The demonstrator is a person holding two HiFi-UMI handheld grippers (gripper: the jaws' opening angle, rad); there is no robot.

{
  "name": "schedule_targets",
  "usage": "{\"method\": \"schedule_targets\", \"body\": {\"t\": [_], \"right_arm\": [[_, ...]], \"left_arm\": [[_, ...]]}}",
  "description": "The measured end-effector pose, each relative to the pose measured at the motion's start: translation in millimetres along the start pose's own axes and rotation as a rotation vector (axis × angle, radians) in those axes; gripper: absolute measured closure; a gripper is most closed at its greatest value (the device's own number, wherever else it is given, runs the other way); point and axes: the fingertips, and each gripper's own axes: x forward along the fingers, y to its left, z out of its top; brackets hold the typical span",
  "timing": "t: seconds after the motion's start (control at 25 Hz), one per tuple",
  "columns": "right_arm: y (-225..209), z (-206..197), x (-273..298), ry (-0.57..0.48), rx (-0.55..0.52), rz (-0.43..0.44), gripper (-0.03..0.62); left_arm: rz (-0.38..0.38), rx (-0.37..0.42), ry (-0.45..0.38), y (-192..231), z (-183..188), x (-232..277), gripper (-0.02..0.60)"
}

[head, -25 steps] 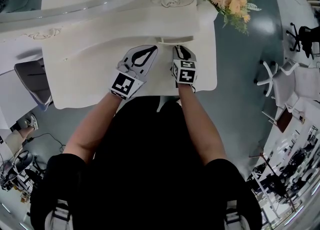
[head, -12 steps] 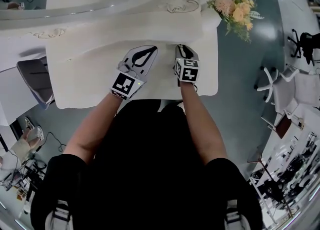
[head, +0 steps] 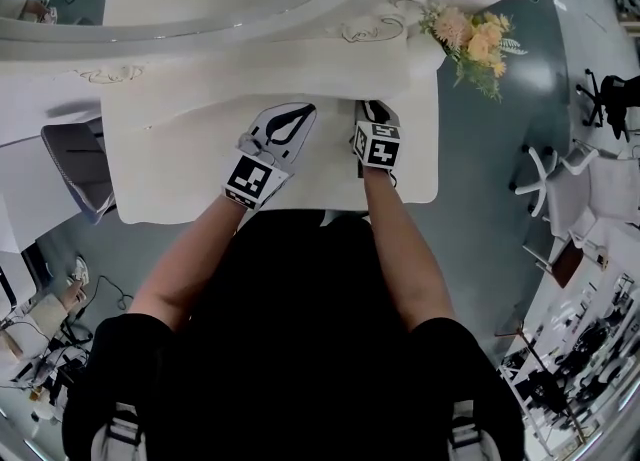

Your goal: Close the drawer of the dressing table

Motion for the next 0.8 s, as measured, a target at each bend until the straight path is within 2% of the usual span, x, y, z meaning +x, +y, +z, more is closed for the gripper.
{"method": "schedule_targets", "body": {"t": [0.48, 0.8], "right_arm": [[0.0, -6.5, -9.9, 0.053, 0.024, 0.045, 0.470], [10.2, 3.9, -63.5, -0.013, -0.048, 0.114, 0.470]], "left_arm": [[-0.001, 0.002, -0.016, -7.8, 14.9, -7.3, 0.588], [0.029, -0.013, -0.038, -19.8, 33.9, -18.5, 0.588]]}}
